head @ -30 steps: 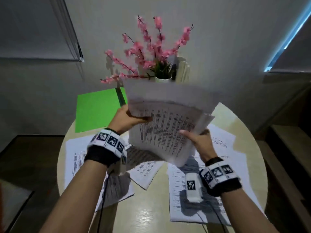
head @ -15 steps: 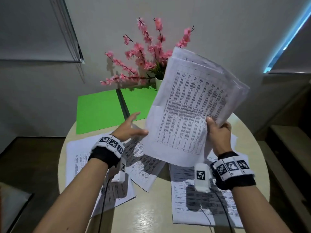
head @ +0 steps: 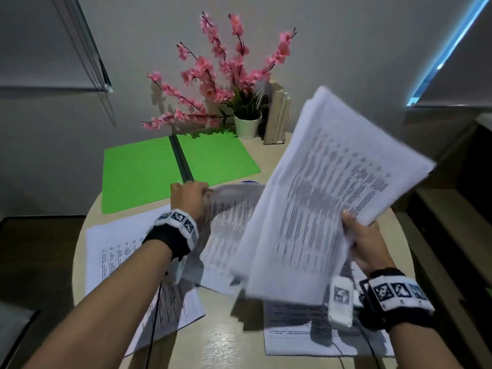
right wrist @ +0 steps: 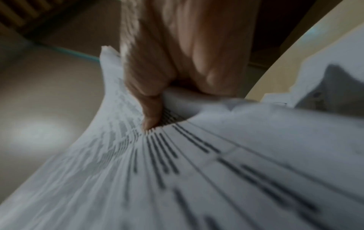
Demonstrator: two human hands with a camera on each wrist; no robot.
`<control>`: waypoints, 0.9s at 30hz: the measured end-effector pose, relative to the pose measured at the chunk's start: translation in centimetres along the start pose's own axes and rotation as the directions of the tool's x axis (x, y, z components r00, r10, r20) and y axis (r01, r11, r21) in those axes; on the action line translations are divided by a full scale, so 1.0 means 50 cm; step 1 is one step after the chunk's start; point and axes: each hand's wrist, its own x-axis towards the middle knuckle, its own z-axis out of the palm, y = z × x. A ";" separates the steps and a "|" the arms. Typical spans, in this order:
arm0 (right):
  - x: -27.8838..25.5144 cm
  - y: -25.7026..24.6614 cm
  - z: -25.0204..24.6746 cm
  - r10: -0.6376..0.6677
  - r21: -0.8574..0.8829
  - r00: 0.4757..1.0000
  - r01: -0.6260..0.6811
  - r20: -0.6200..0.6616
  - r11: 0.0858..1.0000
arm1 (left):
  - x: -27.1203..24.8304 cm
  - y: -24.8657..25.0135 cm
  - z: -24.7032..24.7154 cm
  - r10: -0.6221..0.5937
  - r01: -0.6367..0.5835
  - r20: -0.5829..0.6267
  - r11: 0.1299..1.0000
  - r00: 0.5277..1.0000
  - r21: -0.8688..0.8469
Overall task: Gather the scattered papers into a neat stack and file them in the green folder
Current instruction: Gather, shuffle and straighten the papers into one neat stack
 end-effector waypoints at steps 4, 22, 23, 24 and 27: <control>-0.002 0.046 0.019 0.014 -0.265 0.981 0.038 0.191 0.963 | 0.033 0.050 -0.085 0.129 -0.133 -0.038 0.986 0.991 -0.105; 0.017 -0.116 0.160 -0.479 -0.090 0.863 0.496 0.159 0.863 | -0.006 0.065 -0.141 0.061 0.000 0.018 0.279 0.998 -0.960; 0.016 -0.114 0.157 -0.478 -0.064 0.863 0.493 0.165 0.868 | -0.010 0.067 -0.145 0.053 -0.018 -0.003 0.278 0.999 -0.960; 0.013 -0.110 0.153 -0.473 -0.048 0.864 0.487 0.173 0.872 | -0.014 0.067 -0.149 0.055 -0.026 -0.012 0.260 0.998 -0.965; 0.004 -0.087 0.147 -0.450 -0.065 0.869 0.471 0.204 0.880 | -0.031 0.059 -0.148 0.113 -0.060 -0.032 0.257 0.993 -0.965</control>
